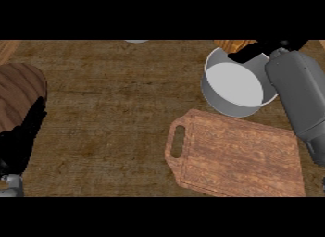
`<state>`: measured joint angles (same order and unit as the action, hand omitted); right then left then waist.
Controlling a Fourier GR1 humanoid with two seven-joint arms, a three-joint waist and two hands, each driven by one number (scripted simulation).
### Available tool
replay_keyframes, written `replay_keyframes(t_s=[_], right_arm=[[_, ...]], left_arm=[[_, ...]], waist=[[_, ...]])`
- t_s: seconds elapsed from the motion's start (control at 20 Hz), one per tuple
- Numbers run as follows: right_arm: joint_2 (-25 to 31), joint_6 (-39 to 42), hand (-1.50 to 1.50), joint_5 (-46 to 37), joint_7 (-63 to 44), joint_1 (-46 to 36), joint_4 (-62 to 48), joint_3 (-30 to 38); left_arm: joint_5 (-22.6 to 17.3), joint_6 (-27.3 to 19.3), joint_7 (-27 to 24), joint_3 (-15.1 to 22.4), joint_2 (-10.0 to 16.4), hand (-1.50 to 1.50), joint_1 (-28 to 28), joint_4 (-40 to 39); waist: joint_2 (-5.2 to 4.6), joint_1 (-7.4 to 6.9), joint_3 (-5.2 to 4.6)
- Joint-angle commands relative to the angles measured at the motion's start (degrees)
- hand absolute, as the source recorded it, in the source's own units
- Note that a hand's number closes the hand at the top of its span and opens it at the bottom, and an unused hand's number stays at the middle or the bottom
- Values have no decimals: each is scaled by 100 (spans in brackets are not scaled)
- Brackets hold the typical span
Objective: Pick the croissant from the cutting board and place it in the pot
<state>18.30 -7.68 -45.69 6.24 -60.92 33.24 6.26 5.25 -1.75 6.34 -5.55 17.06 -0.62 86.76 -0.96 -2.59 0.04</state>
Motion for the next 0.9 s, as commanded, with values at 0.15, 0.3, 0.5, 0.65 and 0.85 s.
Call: replay_keyframes(t_s=[0.15, 0.3, 0.5, 0.65, 0.85], right_arm=[[-20, -115, -150, 409, 921, -434, -1309, 553], [-48, -285, -150, 465, 1258, -460, -1568, 665], [18, -138, -150, 1451, 1963, -518, -1105, 1511], [-132, -188, -150, 2042, 2346, -346, -965, 2020], [126, 466, -150, 2343, 1660, -871, -1139, 2202]], left_arm=[[41, 19, 245, 72, -74, 0, -208, 35], [-11, 117, 145, -103, 101, 0, -147, 76], [154, -62, -42, 26, -101, 0, -75, -81], [162, -128, 171, 71, -171, 0, 87, 258], [31, 7, -43, -169, -29, 0, 113, 91]], waist=[[-37, -67, 6], [-24, -60, 5], [-6, 40, 11], [42, 64, 16], [63, 110, -1]])
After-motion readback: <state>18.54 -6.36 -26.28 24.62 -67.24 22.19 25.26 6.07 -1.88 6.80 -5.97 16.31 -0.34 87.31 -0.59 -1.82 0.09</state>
